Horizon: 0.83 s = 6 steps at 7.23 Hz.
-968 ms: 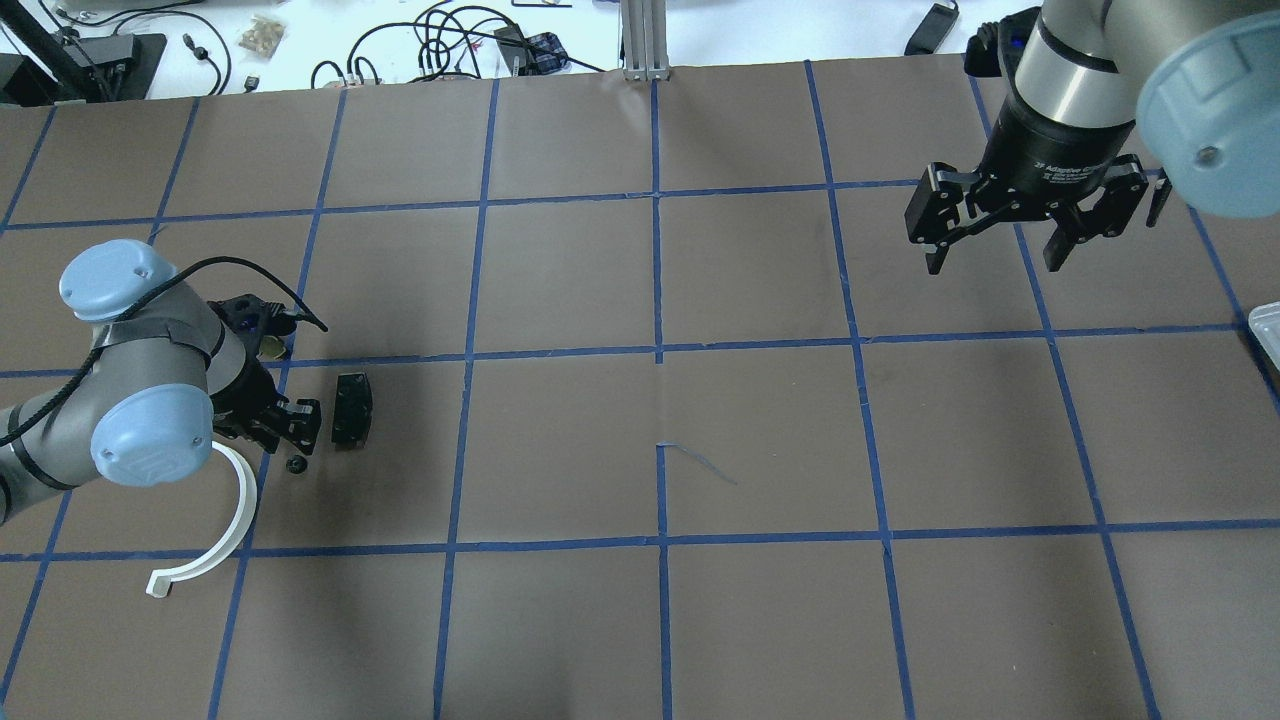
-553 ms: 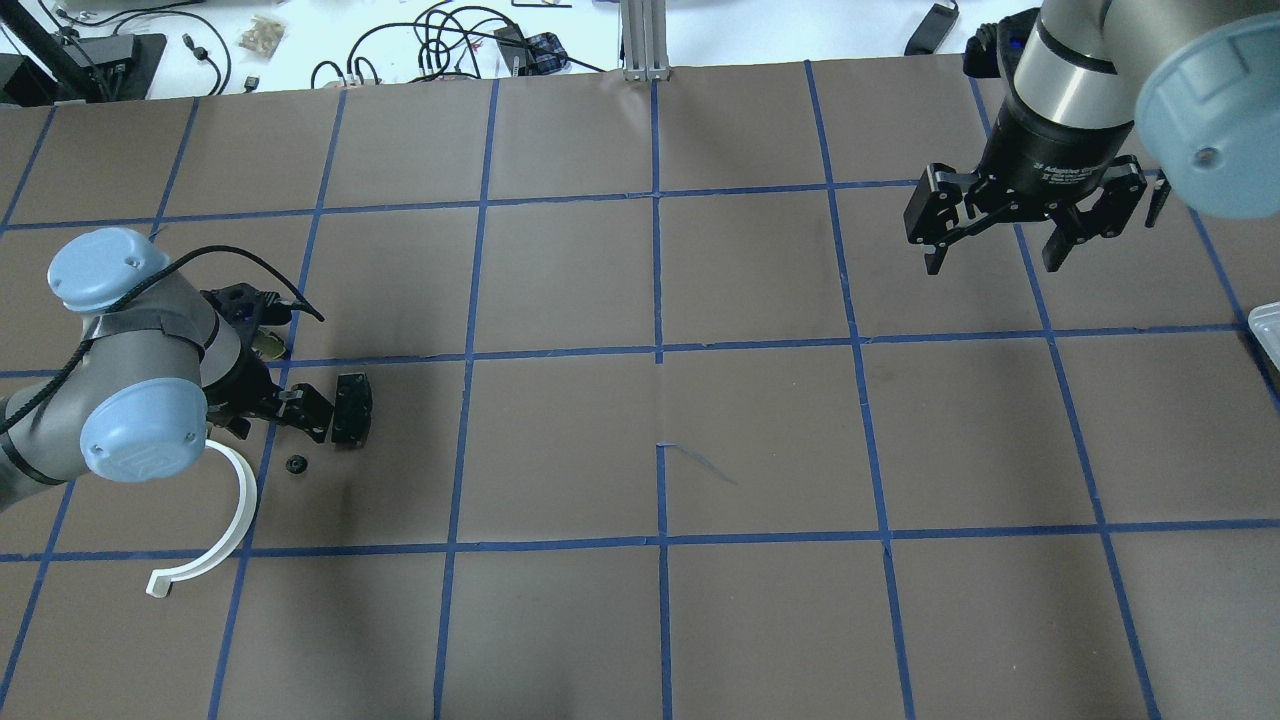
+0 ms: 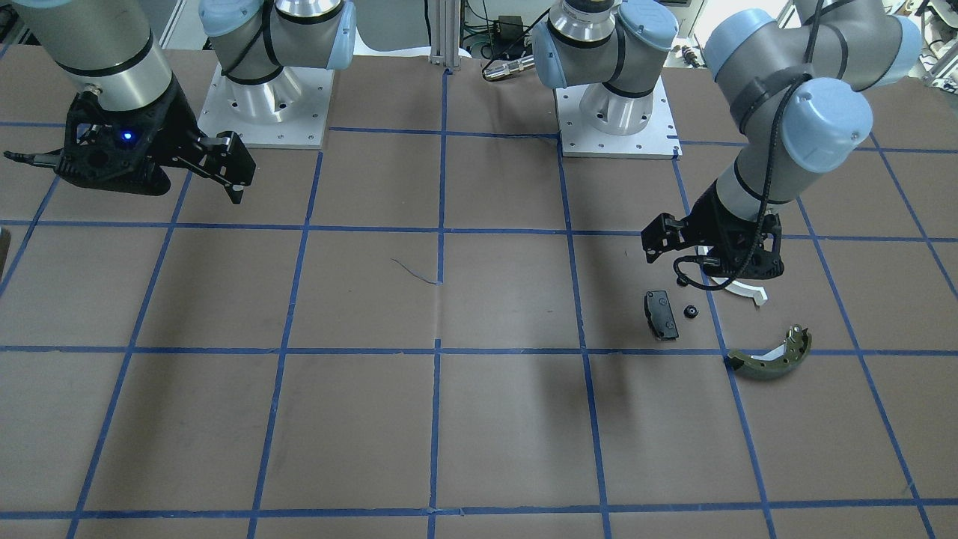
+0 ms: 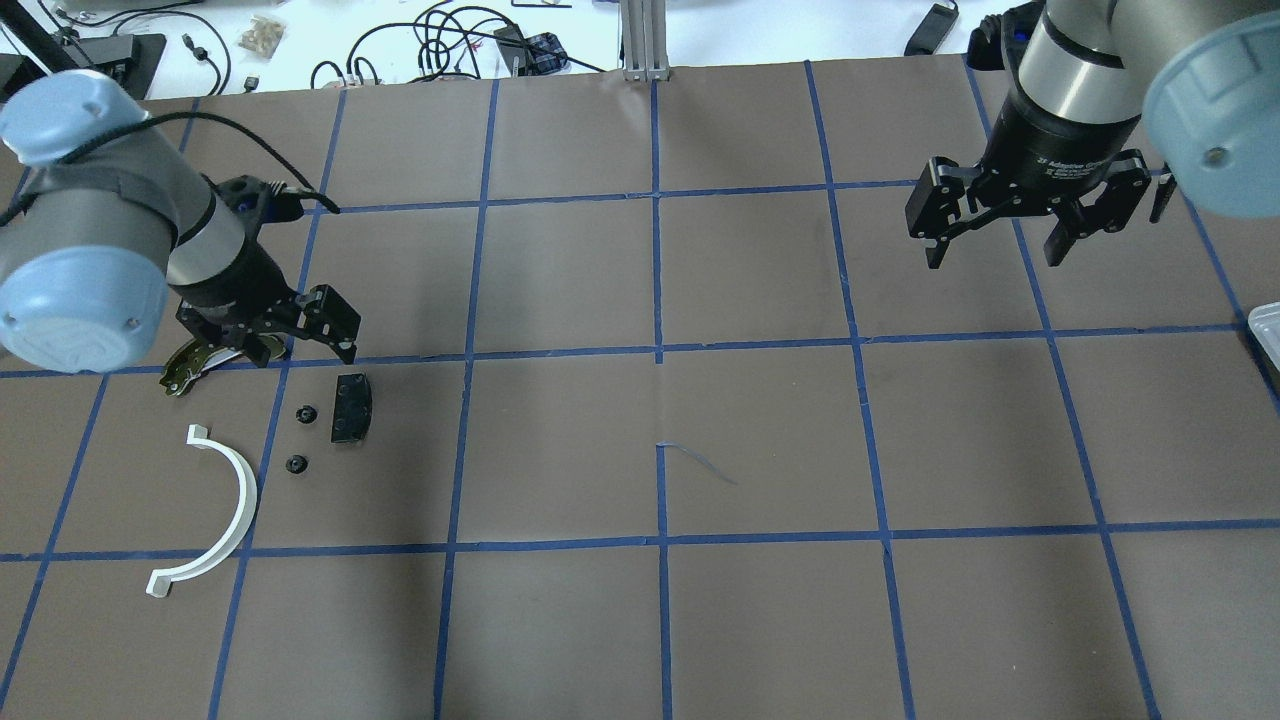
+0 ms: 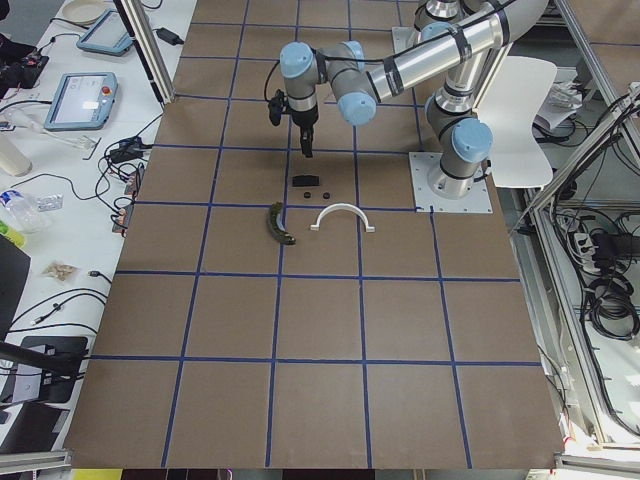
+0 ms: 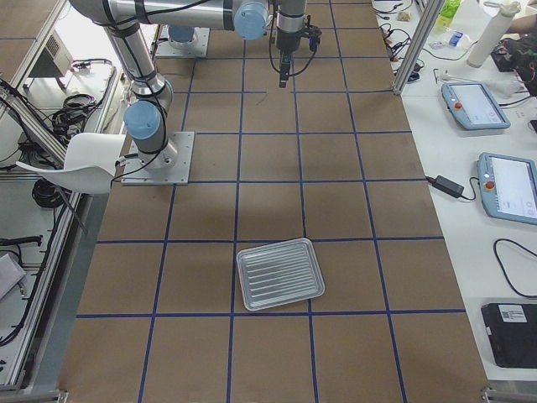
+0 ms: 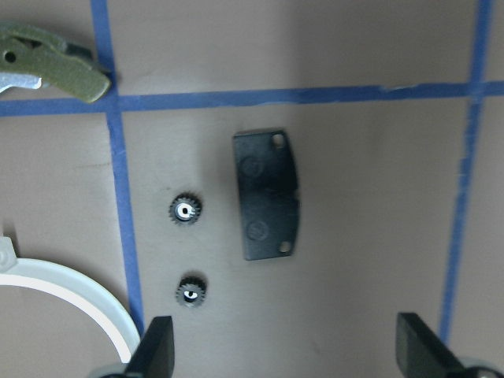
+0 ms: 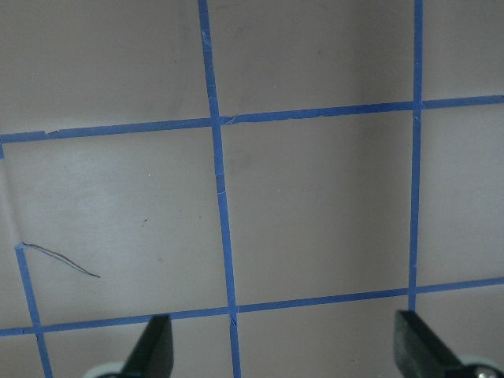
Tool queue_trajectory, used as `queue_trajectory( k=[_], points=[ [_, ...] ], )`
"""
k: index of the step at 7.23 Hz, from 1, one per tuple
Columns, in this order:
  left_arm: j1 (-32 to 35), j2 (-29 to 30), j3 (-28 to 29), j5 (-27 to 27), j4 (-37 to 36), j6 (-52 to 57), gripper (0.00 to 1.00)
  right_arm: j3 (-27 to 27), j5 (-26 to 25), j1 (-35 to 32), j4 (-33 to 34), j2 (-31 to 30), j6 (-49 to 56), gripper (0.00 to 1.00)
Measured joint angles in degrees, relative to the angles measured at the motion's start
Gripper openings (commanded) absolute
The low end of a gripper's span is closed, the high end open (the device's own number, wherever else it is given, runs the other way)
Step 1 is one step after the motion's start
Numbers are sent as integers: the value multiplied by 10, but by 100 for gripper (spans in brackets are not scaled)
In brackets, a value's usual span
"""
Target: Place bearing gear from tray to pile
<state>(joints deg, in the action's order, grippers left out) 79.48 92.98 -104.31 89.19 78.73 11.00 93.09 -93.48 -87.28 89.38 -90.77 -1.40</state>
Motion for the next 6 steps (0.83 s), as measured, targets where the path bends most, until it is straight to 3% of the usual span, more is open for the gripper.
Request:
queue_trajectory(
  k=[3,6],
  points=[
    [80,-27,126,1,129,-77,100,-1,49,0,-2,-22,-3,100],
    [95,-57,139,-2,160,-82,100,3,69,-4,-6,-38,-3,100]
  ],
)
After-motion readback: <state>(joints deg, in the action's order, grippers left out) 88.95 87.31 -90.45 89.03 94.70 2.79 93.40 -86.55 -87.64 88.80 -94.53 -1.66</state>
